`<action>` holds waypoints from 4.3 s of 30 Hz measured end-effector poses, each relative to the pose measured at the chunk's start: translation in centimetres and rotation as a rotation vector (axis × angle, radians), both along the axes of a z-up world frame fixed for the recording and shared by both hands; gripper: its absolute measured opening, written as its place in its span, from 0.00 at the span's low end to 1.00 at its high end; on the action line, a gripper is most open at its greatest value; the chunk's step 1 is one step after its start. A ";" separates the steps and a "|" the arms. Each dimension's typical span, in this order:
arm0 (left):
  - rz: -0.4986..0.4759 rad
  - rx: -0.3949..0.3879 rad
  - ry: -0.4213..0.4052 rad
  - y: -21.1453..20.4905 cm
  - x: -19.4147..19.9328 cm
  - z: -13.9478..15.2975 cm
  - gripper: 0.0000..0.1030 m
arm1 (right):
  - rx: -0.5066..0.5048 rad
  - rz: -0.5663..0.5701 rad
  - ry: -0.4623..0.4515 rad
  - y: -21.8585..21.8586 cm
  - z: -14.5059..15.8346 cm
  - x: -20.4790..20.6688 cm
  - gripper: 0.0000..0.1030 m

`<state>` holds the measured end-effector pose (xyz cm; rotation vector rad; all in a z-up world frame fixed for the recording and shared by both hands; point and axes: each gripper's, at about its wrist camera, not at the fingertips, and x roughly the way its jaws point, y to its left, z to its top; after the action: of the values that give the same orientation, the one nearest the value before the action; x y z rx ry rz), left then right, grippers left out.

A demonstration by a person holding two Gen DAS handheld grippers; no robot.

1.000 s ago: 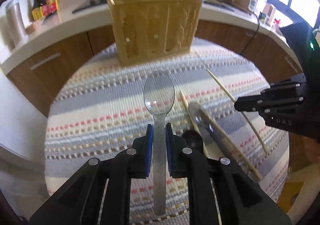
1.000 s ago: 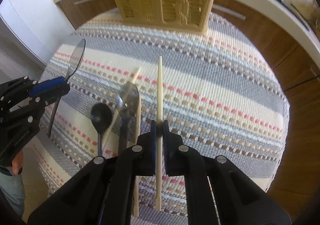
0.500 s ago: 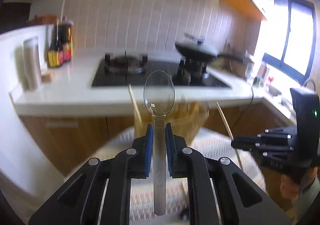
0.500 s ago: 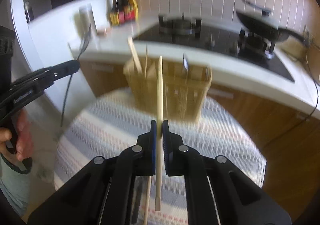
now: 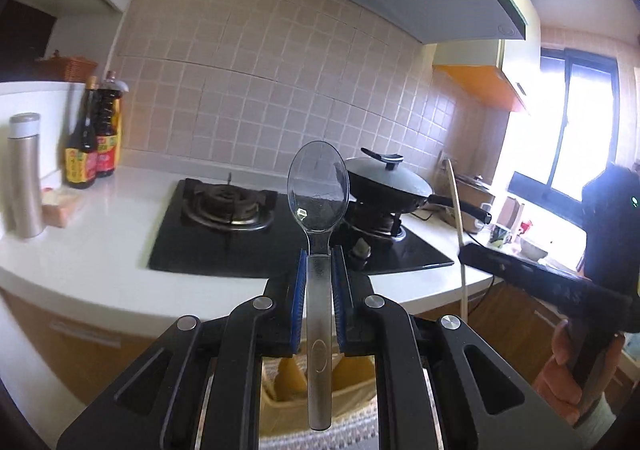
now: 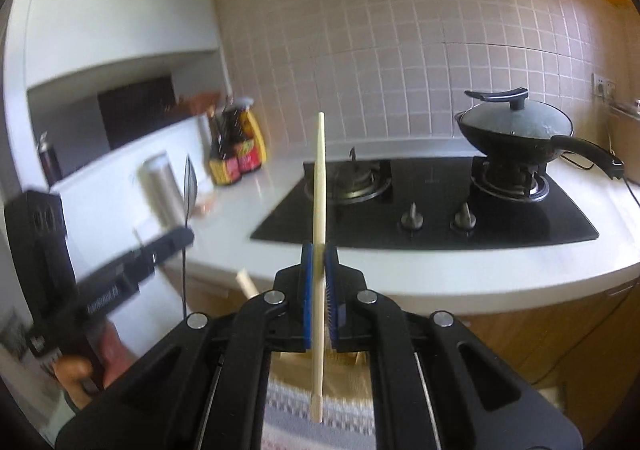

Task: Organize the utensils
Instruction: 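Lift the clear spoon and chopstick over the tan caddy and release them inside, then lower both open tools back to the utensils on the cloth, then grasp the black spoon with the left tool while the right tool grasps a chopstick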

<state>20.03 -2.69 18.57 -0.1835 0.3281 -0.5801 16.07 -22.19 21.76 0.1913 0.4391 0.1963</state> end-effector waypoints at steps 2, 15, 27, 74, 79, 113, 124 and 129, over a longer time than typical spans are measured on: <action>-0.015 -0.003 -0.014 -0.6 1.1 -0.4 0.10 | 0.008 -0.035 -0.025 -0.6 -0.1 1.3 0.04; 0.080 0.095 -0.130 -3.6 4.6 -5.5 0.10 | -0.081 -0.220 -0.080 -1.9 -6.3 6.4 0.04; 0.117 0.062 -0.128 -3.3 4.5 -7.7 0.11 | -0.075 -0.243 -0.129 -1.9 -8.7 6.3 0.04; -0.089 0.307 0.702 -2.9 -14.5 -24.0 0.47 | -0.109 0.095 0.561 3.5 -23.8 -16.0 0.28; -0.066 0.377 0.680 -4.1 -14.6 -23.9 0.38 | -0.117 0.127 0.589 4.0 -25.0 -16.0 0.24; -0.173 0.420 0.718 2.6 -12.3 -23.7 0.33 | -0.123 0.058 0.663 1.3 -25.4 -14.2 0.06; -0.288 0.656 0.769 -1.0 -11.3 -23.1 0.33 | -0.121 0.165 0.832 0.9 -25.4 -10.9 0.08; -0.332 0.729 0.785 -2.1 -10.7 -23.0 0.33 | -0.139 0.200 0.862 1.4 -24.3 -9.8 0.08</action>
<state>9.28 -4.75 -4.44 0.3726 1.3218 -0.6614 6.28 -20.78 -2.53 0.0863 1.3288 0.2743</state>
